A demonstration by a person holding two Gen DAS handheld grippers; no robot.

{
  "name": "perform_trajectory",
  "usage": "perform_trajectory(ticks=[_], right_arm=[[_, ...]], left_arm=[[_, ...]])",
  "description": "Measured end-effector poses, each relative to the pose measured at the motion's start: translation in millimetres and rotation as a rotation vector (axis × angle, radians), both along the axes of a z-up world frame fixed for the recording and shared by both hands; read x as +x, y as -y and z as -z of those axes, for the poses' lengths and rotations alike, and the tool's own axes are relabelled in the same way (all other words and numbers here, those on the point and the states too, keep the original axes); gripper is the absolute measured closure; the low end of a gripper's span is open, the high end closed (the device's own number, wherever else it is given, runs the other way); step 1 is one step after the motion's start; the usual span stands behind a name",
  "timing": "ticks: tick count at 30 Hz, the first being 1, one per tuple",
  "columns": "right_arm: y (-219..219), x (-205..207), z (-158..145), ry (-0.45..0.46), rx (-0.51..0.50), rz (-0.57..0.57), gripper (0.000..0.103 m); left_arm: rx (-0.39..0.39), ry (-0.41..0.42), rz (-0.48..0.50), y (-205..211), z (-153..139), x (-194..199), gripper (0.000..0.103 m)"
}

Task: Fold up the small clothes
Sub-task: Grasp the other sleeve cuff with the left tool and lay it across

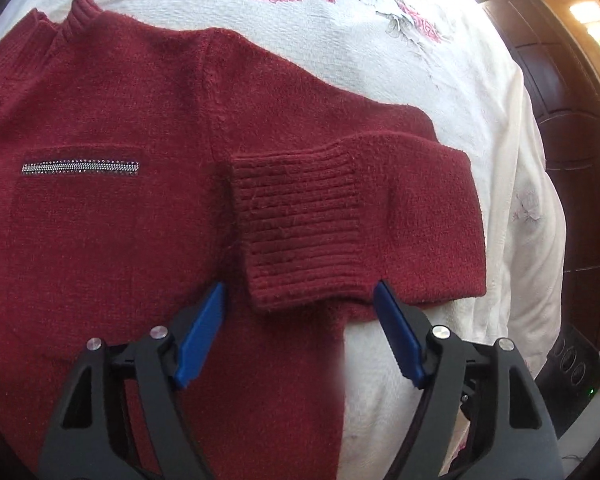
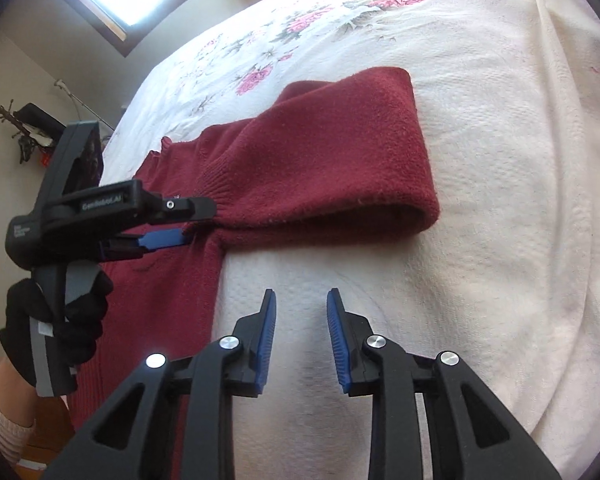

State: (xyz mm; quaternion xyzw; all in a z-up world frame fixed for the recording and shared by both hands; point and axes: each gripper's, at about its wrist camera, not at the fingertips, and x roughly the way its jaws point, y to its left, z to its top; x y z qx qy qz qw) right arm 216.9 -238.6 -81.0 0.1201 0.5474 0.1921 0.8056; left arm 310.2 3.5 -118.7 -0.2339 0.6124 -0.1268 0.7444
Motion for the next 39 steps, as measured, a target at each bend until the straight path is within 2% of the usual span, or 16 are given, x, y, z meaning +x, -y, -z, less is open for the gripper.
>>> perform_trajectory(ticks=[2, 3, 5, 7, 10, 14, 18, 21, 23, 28, 29, 30, 31, 32, 36, 39], right_arm=[[0, -3, 4, 0.008, -0.014, -0.006, 0.074], [0, -6, 6, 0.009, -0.012, -0.006, 0.074], [2, -9, 7, 0.011, -0.007, 0.001, 0.074], [4, -10, 5, 0.016, -0.013, 0.008, 0.074], [3, -11, 0, 0.022, -0.025, 0.015, 0.074], [3, -8, -7, 0.017, -0.003, 0.029, 0.073], [-4, 5, -12, 0.008, 0.053, 0.053, 0.065], [-16, 19, -9, -0.024, 0.117, 0.071, 0.058], [-28, 30, -4, -0.053, 0.147, 0.078, 0.052], [-64, 57, 11, -0.118, 0.175, 0.078, 0.051], [-71, 64, 14, -0.128, 0.166, 0.083, 0.053], [-76, 67, 16, -0.134, 0.169, 0.081, 0.06], [-81, 69, 18, -0.142, 0.178, 0.074, 0.073], [-85, 69, 20, -0.154, 0.158, 0.076, 0.077], [-91, 64, 33, -0.192, 0.059, 0.073, 0.078], [-94, 63, 28, -0.189, 0.029, 0.059, 0.076]], left_arm=[[0.021, 0.002, -0.009, 2, -2, 2, 0.057], [0.013, 0.006, -0.022, 0, -3, 2, 0.061], [-0.045, 0.011, -0.031, -3, -4, 1, 0.082], [-0.066, 0.04, -0.068, -10, -13, -6, 0.085], [-0.083, 0.127, -0.088, -23, -36, -22, 0.087], [-0.044, 0.214, -0.11, -62, -64, -42, 0.087], [-0.006, 0.222, -0.166, -121, -75, -55, 0.087], [0.058, 0.231, -0.215, -166, -77, -59, 0.087], [0.084, 0.225, -0.25, -197, -75, -66, 0.087], [0.117, 0.193, -0.281, -245, -60, -70, 0.087], [0.116, 0.184, -0.279, -252, -56, -70, 0.087], [0.113, 0.171, -0.281, -258, -50, -73, 0.087], [0.108, 0.157, -0.285, -263, -45, -74, 0.087], [0.109, 0.144, -0.29, -269, -38, -76, 0.087], [0.131, 0.073, -0.275, -277, -7, -76, 0.086], [0.13, 0.072, -0.268, -281, -3, -76, 0.083]])
